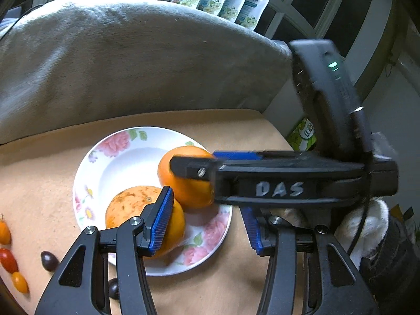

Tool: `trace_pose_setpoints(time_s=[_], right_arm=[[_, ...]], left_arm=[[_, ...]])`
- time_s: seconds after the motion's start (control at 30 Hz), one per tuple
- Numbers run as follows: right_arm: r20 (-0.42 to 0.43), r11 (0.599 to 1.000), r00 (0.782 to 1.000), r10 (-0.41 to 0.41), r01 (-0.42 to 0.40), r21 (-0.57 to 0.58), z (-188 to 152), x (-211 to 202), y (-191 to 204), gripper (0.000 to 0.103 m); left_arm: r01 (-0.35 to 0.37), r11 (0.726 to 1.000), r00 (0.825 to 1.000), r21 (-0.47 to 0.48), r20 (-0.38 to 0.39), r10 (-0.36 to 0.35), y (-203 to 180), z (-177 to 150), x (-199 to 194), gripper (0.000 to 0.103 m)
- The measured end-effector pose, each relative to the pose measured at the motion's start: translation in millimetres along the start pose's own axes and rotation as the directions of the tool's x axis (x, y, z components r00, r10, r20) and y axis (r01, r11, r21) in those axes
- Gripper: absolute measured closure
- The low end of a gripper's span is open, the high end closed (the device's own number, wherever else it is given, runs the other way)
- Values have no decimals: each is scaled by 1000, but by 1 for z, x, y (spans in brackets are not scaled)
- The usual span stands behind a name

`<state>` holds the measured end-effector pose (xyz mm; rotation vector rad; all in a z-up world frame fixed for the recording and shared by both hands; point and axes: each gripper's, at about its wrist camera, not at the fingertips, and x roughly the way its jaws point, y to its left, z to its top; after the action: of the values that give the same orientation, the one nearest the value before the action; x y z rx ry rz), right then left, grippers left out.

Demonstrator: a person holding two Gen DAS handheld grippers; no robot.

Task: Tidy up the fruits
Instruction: 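Carry the oval orange with the right gripper and lower it beside the spotted orange, then open the right gripper and release the oval orange on the plate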

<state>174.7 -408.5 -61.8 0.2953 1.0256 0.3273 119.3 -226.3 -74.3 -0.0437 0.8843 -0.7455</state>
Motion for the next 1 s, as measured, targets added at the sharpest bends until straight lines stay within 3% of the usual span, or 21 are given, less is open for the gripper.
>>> trace_pose_setpoints(time_s=[0.1,0.23,0.63,1.0], right_arm=[[26,1000,1000,3,-3,-19,4,-11,7,34],[53,999,998,-21,23,-31,1,-20,13,26],[99,998,994,-51,54,-30,-14,-35,18,25],[154,990,984,-91,106,-89,-33,-47,41,25]], left_arm=[[-1,1000,1000,-2,4,1,0,-4,-1,54],[-3,1000,1000,-3,14,3,1,-8,-9,54],[-52,998,997,18,58,51,-3,-17,-34,51],[-138,989,983,49,126,131,-1,-28,-65,51]])
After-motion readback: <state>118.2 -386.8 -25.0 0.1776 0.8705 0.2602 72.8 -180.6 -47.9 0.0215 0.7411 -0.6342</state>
